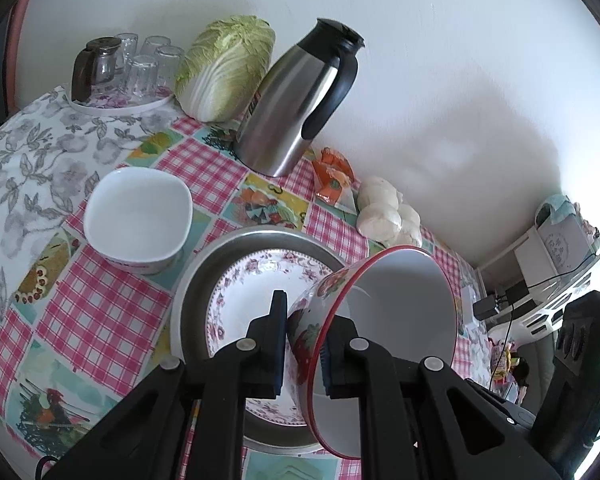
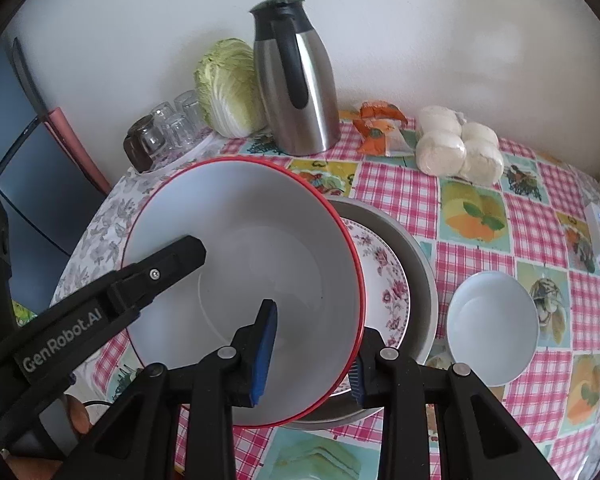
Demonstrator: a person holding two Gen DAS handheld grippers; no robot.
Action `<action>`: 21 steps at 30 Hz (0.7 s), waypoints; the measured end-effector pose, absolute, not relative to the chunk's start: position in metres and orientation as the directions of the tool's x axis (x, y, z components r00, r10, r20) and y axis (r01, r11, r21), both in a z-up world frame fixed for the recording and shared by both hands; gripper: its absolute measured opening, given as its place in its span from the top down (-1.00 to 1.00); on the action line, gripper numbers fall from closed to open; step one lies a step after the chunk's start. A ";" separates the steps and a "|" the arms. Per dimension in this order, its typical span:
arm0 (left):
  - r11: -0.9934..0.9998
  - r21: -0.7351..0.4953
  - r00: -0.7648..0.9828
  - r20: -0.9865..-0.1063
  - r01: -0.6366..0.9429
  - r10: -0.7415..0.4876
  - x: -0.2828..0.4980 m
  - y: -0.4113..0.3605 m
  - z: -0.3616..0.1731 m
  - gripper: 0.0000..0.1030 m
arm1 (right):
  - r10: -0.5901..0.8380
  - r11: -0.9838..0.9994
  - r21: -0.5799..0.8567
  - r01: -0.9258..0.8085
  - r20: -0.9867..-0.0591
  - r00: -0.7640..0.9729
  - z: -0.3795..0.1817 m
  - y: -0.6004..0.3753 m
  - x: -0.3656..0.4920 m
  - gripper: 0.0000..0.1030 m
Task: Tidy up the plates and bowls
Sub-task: 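Lower the red-rimmed bowl onto the plate inside the basin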
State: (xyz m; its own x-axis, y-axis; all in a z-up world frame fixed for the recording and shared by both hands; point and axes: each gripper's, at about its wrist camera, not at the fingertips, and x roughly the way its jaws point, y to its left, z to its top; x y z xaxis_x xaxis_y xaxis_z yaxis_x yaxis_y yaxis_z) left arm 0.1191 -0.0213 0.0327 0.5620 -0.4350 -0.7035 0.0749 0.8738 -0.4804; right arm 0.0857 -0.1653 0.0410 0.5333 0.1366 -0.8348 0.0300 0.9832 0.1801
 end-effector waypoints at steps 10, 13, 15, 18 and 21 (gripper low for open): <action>0.887 -0.459 0.497 -0.760 0.047 -0.419 0.131 -0.033 0.007 0.73 | 0.145 0.976 0.204 0.071 -0.863 0.484 0.017 -0.179 0.095 0.34; 0.891 -0.453 0.490 -0.768 0.040 -0.412 0.133 -0.034 0.003 0.73 | 0.148 0.975 0.207 0.075 -0.869 0.473 0.011 -0.180 0.097 0.34; 0.893 -0.449 0.484 -0.773 0.037 -0.409 0.135 -0.035 0.000 0.73 | 0.155 0.973 0.215 0.079 -0.873 0.463 0.005 -0.181 0.098 0.34; 0.894 -0.447 0.471 -0.782 0.032 -0.408 0.139 -0.037 -0.006 0.73 | 0.157 0.972 0.219 0.087 -0.877 0.455 0.000 -0.182 0.100 0.34; 0.894 -0.448 0.457 -0.789 0.030 -0.411 0.142 -0.040 -0.011 0.73 | 0.154 0.970 0.222 0.100 -0.878 0.453 -0.003 -0.185 0.101 0.34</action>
